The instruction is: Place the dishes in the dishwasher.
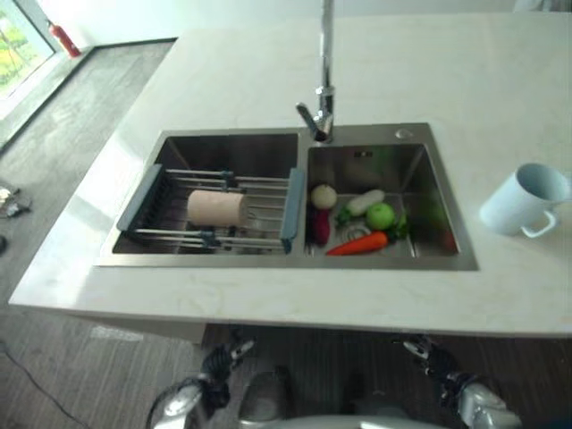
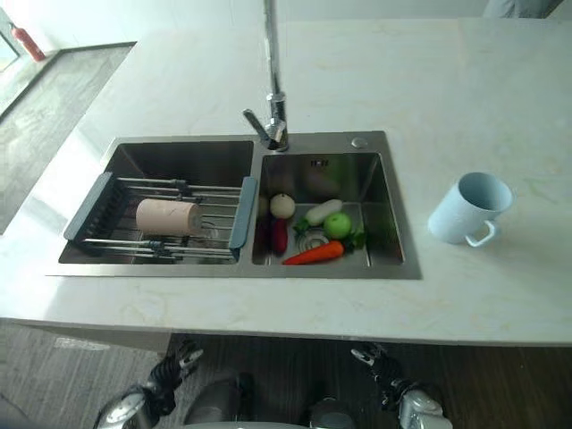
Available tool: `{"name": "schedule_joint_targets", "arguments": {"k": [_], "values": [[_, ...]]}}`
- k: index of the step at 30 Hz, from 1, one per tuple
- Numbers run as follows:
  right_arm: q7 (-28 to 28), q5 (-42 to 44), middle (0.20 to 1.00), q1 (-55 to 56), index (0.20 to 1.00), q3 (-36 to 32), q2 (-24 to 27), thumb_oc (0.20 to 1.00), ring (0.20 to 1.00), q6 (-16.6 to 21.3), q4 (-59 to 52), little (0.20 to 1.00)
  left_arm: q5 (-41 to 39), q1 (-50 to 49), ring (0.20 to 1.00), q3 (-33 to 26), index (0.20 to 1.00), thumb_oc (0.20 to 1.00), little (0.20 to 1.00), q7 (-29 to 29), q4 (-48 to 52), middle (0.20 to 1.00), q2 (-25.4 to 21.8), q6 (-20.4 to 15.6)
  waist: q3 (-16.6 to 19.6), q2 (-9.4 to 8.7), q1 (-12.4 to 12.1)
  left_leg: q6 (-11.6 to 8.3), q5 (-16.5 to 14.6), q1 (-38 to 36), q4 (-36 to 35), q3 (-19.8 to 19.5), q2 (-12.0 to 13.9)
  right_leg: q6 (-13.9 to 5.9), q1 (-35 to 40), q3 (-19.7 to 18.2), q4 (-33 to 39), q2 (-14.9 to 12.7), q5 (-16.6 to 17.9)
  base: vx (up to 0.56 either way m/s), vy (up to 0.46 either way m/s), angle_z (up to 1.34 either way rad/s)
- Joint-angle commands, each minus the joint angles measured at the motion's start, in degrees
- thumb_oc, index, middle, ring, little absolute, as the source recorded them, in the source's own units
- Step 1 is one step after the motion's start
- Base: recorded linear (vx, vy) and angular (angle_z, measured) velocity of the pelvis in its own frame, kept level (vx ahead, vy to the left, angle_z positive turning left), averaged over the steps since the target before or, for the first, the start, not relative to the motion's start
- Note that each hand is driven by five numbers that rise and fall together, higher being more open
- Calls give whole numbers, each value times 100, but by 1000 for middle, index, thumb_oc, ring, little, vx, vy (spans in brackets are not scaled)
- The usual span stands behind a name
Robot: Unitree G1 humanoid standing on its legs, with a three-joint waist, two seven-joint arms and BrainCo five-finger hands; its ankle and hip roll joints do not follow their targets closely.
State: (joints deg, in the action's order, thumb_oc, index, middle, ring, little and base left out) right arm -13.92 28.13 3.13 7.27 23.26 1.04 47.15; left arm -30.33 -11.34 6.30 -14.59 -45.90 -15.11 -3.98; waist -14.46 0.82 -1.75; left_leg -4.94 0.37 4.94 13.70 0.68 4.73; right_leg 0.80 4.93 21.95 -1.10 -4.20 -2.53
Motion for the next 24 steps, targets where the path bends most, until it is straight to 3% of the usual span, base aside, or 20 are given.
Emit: {"name": "schedule_joint_targets", "arguments": {"k": [1, 4, 8, 13, 20, 24], "values": [[-48, 12, 1000, 55, 1000, -220, 90, 1000, 1000, 297, -115, 1000, 21, 408, 1000, -96, 1000, 1000, 1000, -258, 323, 1000, -283, -288, -17, 68, 99, 111, -239, -424, -783, 734, 111, -525, -80, -291, -467, -228, -435, 101, 187, -12], [102, -16, 1000, 80, 1000, -261, -29, 1000, 1000, 415, 17, 1000, 243, 638, 1000, -63, 1000, 1000, 1000, -249, 53, 1000, -183, -256, 9, 157, 162, 60, -13, -674, -1319, 921, 243, -639, -135, 1, -392, -432, -248, 34, 186, 39], [-84, -317, 1000, 157, 1000, -242, -159, 1000, 1000, 482, 120, 1000, 85, 629, 1000, -55, 1000, 1000, 1000, -71, -68, 1000, -156, -223, 52, 176, 176, 143, -126, -872, -1505, 903, 105, -782, -157, -37, -345, -519, -115, 38, 97, 2], [-119, -300, 1000, 150, 1000, -202, -273, 1000, 1000, 590, 325, 1000, 446, 593, 1000, 0, 1000, 1000, 1000, 1, -400, 1000, -186, -285, 114, 155, 146, 228, -194, -925, -1541, 902, 26, -842, -130, -78, -316, -543, -93, 38, 36, 2], [-17, -294, 1000, 171, 1000, -304, -250, 1000, 1000, 542, 377, 1000, -261, 553, 1000, -382, 1000, 1000, 1000, 174, -604, 1000, -281, -94, 162, 195, 98, 313, -251, -981, -1557, 897, -62, -880, -56, -109, -276, -607, -81, 5, 49, 1], [-30, -319, 1000, 216, 1000, -447, -261, 1000, 1000, 612, 517, 1000, -826, 416, 1000, -861, 1000, 1000, 1000, 663, -847, 1000, -272, 330, 215, 222, 45, 341, -306, -1032, -1526, 895, -101, -877, 38, -54, -257, -651, -105, -10, 45, 2]]}}
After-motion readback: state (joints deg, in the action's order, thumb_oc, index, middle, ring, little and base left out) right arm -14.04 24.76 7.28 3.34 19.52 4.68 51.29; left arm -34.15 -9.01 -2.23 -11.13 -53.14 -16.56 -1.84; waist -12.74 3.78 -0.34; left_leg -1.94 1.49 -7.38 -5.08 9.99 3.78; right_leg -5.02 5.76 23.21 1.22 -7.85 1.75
